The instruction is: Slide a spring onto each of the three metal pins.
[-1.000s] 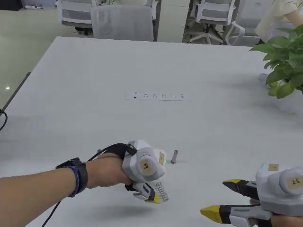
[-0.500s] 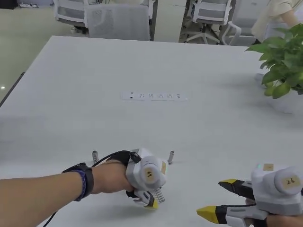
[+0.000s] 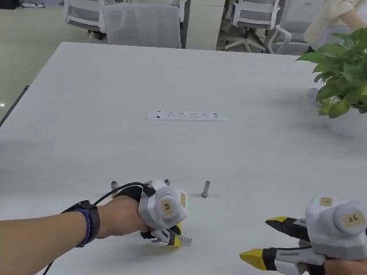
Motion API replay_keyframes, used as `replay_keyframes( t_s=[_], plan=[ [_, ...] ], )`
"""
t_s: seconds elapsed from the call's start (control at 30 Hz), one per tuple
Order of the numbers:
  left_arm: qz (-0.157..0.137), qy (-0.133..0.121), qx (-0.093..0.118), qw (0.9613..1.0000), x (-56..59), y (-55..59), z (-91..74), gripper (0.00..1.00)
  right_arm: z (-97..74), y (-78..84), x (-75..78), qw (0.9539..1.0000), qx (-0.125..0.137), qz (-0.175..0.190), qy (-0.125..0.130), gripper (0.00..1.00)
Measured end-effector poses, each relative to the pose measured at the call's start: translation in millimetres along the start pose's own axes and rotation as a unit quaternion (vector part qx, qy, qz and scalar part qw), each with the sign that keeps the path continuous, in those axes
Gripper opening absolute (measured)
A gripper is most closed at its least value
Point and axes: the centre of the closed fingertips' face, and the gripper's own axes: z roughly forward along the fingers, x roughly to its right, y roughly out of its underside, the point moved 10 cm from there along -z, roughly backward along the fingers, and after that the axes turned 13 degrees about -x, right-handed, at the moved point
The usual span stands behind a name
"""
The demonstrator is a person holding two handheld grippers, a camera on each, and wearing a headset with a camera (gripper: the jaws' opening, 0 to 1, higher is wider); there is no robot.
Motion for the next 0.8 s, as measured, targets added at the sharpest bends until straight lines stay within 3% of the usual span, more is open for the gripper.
replay_keyframes(
  t_s=[0.17,0.27,0.47,0.67,0.8],
  plan=[
    [-0.029,0.002,0.0,0.9996,0.8,8.2,-3.6,0.03,1.9,-2.7,-2.3,1.0,-0.002,-0.006,-0.004,0.66],
    [-0.056,0.018,0.0,0.9982,1.5,9.8,-4.4,0.06,1.8,-3.7,-2.7,1.0,-0.001,-0.007,-0.005,0.66],
    [-0.057,0.006,-0.004,0.9983,0.8,10.3,-3.6,0.02,1.4,-5.3,-3.0,1.0,0.0,-0.009,-0.004,0.66],
    [-0.082,0.017,-0.009,0.9965,2.9,13.2,-5.0,0.02,2.4,-6.0,-3.9,0.9999,-0.003,-0.014,-0.007,0.66],
    [-0.108,0.02,-0.008,0.9939,4.5,21.6,-7.9,0.02,4.1,-8.5,-6.7,0.9997,-0.006,-0.021,-0.013,0.66]
  ],
)
